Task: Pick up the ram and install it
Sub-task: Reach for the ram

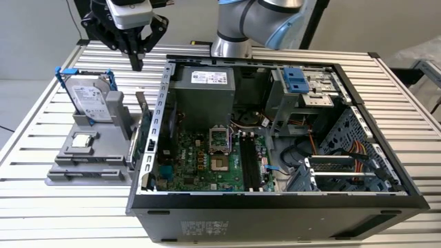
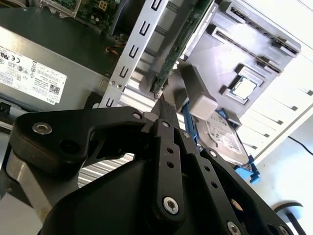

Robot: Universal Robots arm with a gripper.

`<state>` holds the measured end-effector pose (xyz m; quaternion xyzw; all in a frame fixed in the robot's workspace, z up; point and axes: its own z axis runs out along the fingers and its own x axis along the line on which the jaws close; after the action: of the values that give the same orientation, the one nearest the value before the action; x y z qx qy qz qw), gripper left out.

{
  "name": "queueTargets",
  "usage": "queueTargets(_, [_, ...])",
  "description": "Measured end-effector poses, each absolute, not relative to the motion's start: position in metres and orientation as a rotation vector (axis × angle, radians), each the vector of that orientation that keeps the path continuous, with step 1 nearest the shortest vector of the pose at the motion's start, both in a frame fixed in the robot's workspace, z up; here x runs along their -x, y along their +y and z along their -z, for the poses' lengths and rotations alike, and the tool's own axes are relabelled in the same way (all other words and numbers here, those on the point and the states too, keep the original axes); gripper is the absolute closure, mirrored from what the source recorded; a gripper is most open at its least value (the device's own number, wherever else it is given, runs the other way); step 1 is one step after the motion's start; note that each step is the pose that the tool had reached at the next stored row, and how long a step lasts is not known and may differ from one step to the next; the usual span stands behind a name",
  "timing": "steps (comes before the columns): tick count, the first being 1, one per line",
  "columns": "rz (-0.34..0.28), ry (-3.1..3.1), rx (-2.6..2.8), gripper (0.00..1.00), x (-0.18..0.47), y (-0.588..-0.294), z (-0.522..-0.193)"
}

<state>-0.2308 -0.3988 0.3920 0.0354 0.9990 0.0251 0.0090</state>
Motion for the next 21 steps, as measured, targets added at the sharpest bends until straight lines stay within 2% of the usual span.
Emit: queueTargets(21, [-0.078,3.127,-0.111,1.00,0.250,-0.399,-0.391])
